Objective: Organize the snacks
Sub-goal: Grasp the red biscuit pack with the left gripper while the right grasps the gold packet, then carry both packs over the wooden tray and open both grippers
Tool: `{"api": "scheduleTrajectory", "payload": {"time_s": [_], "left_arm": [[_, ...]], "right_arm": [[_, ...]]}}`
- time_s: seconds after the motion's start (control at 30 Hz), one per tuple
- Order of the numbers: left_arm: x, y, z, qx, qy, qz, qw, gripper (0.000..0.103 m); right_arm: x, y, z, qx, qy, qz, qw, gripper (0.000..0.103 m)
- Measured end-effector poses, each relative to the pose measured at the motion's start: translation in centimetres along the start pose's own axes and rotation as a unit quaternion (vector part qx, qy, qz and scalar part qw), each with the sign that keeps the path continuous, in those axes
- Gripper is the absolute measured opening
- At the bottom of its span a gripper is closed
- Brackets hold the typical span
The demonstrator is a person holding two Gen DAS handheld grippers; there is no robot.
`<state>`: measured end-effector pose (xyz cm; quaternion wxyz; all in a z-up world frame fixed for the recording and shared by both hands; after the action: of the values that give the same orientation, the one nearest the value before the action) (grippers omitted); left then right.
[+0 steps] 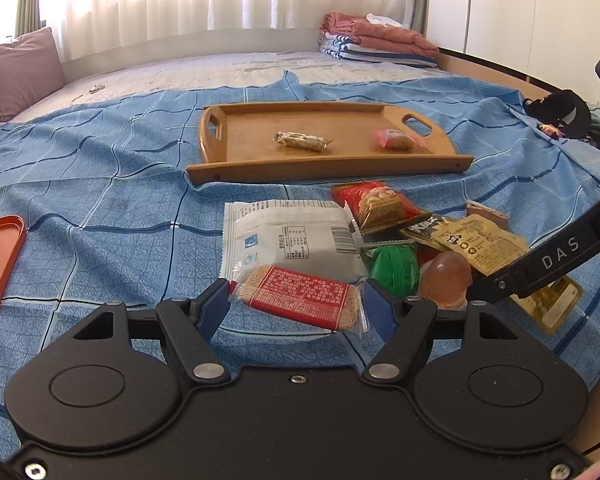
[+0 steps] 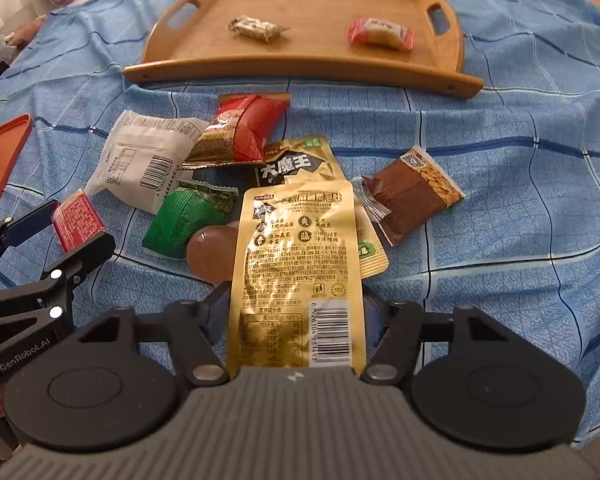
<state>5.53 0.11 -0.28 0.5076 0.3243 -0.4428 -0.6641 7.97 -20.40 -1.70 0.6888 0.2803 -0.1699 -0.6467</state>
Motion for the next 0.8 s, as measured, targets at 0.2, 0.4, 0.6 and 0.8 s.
{"api": "scheduleTrajectory", "payload": {"time_s": [0.2,0.4,0.6,0.8], "left_arm": [[-0.1,1.9,-0.5,0.0,0.0,0.0,1.0,0.07],[-0.1,4.3,-1.5,0.004,-0.001,0.003,1.0,0.07],[-0.1,7.7,-2.9,0.017,-0.002,0.006,0.9998,0.07],[-0.6,11.3,-5.5,0.009,0.0,0.02,0.9998,0.07]], "right_arm": [[-0.6,0.5,1.4,0.014,0.006,0.02,1.0,0.065],[-0.1,1.7,2.8,0.037,0.012,0.004,0.999,0.064],[1.0,4.2,4.2,0.078,0.006,-0.009,0.997,0.064],[2.5,8.0,4.9,0.124,-0.003,-0.024,0.992,0.064]]}}
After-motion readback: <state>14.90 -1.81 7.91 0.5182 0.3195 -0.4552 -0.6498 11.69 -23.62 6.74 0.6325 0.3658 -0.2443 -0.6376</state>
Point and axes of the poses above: each gripper's, at about its wrist camera, not at the fingertips, and z roughly against the way its jaws point, x to its right, y to its top, the point moved 5 cm from there along -z, roughly the way its jaws point, and after that the axes turned 15 degrees about x, right-handed, at the moved point
